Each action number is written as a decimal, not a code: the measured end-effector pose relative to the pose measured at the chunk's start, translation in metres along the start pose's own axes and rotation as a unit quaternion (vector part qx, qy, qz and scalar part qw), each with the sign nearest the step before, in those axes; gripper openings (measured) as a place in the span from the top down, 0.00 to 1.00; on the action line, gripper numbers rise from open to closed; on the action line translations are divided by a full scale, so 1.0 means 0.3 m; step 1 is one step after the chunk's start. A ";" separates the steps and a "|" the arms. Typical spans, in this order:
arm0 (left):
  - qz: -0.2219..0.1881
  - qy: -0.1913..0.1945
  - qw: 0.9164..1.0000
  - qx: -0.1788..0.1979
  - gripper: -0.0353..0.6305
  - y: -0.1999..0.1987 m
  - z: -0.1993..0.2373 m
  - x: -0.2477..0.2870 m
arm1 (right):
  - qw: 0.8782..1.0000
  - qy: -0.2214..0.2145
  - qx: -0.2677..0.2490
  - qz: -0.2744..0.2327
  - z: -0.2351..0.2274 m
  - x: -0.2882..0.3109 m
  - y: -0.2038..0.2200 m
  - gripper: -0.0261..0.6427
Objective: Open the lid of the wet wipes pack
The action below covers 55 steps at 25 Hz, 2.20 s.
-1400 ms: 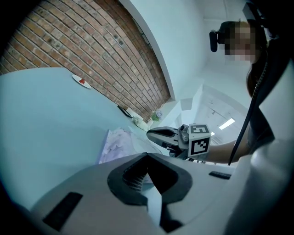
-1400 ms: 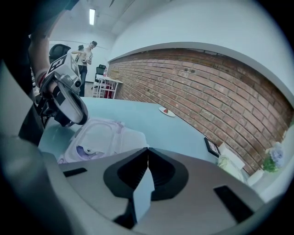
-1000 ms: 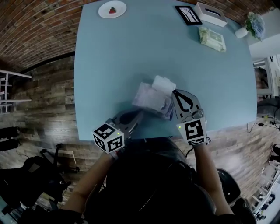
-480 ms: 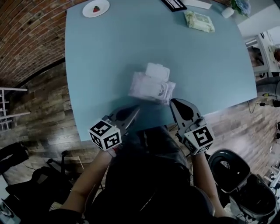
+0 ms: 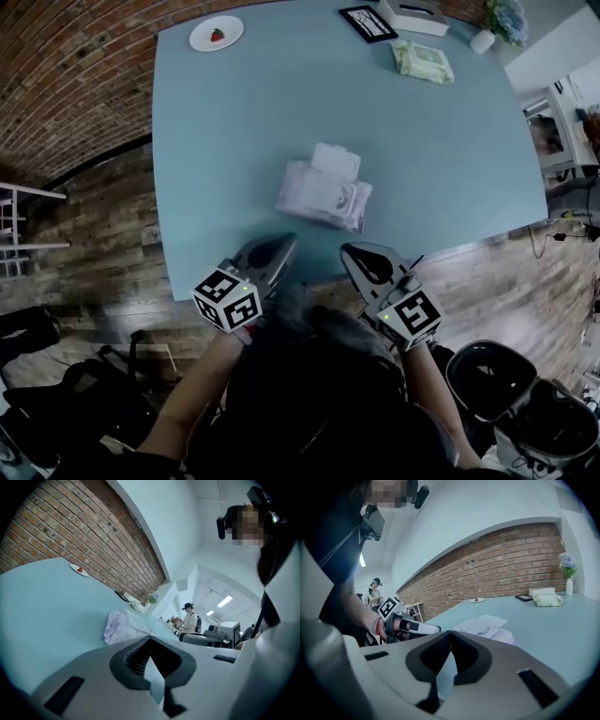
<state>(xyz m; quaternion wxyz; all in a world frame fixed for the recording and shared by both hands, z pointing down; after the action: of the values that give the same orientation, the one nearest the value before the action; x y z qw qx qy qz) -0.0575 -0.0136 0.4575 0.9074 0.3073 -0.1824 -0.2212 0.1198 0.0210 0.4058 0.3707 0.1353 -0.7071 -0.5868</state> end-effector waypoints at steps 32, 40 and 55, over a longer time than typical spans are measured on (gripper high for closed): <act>-0.099 -0.052 0.993 0.027 0.93 0.507 -0.542 -0.245 | 0.995 -0.064 0.032 -0.072 0.364 -0.576 0.145 0.93; -0.126 -0.070 0.988 0.061 0.93 0.545 -0.603 -0.307 | 0.995 -0.057 0.015 -0.083 0.436 -0.621 0.136 0.93; -0.108 -0.042 0.987 0.116 0.93 0.509 -0.662 -0.255 | 0.994 -0.023 0.017 -0.109 0.429 -0.623 0.098 0.93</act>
<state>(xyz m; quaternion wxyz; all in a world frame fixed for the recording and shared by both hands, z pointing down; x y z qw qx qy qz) 0.0154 0.2293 0.3921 0.8281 0.4187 -0.2102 -0.3078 0.1678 0.2401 0.3602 0.2858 0.2047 -0.7063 -0.6145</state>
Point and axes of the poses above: the fingertips, and each gripper's own axes: x forward along the fingers, z to its left, y out of its underside, the point moved 7 cm from there along -x, backward along the fingers, and after that the axes turned 9 degrees about -x, right-handed, at the moved point
